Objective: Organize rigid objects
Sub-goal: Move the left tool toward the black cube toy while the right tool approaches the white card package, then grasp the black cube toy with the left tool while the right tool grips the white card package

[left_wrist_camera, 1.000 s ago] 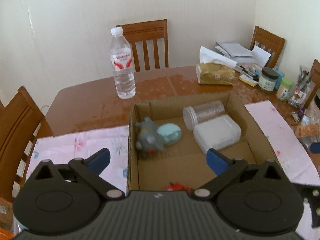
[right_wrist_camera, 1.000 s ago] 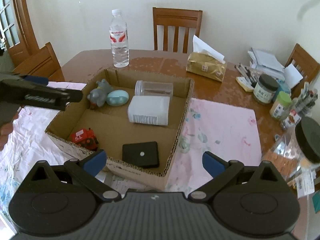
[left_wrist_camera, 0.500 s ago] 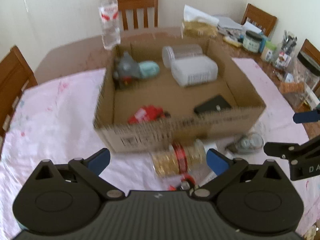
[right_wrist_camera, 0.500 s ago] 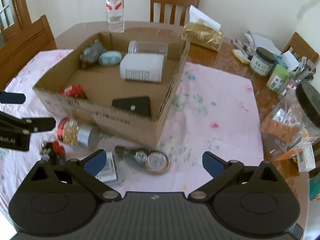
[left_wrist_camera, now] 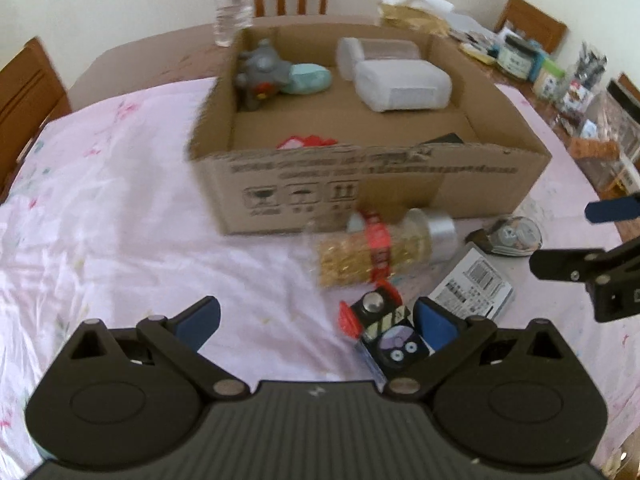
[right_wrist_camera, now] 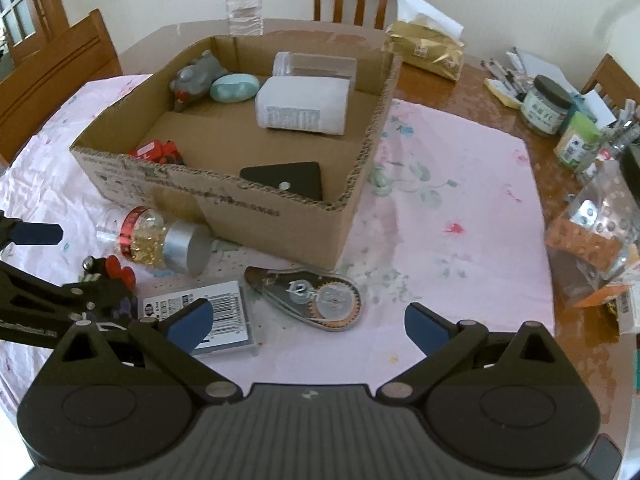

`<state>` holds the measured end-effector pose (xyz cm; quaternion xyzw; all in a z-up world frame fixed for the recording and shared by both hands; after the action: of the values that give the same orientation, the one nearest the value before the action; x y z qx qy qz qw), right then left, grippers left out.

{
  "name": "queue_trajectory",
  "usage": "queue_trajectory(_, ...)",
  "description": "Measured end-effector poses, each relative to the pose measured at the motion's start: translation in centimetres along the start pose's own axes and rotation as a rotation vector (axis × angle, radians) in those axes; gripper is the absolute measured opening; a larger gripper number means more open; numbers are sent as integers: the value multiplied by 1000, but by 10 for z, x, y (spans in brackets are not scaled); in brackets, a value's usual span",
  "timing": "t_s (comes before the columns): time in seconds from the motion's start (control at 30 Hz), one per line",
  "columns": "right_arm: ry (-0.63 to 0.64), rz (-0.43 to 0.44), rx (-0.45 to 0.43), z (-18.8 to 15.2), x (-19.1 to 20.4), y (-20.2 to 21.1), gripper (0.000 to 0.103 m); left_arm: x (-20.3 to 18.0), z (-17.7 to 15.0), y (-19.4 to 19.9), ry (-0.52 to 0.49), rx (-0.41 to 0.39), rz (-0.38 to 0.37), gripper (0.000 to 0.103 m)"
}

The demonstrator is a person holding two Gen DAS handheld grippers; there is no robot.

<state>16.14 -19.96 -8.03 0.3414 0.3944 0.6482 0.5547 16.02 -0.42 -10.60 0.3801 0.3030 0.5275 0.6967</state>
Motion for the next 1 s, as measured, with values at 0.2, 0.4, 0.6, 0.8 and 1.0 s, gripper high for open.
queue_trajectory(0.2,83,52,31,-5,21,-12,103,22,-12,11,56,11,41,102)
queue_trajectory(0.4,163,98,47,-15,44,-23,103,20,-17,16,24,-11,10,102)
queue_trajectory(0.6,210,117,46,-25,61,-34,103,16,-19,9,-26,-1,-11,102)
queue_trajectory(0.8,214,103,12,-24,70,-46,103,21,-22,-1,-53,31,-28,102)
queue_trajectory(1.0,209,105,-2,-22,63,-48,103,22,-25,-12,-100,31,-74,97)
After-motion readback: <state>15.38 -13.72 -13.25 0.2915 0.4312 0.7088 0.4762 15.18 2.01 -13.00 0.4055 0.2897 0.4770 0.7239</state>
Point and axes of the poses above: each gripper's, at about its wrist camera, not at the fingertips, and y roughly against the way its jaws point, x to its left, z to its top, the point moved 1 cm from there along -y, roughly the way its jaws point, and after that the axes turned 3 degrees about -y, right-handed, at the moved point
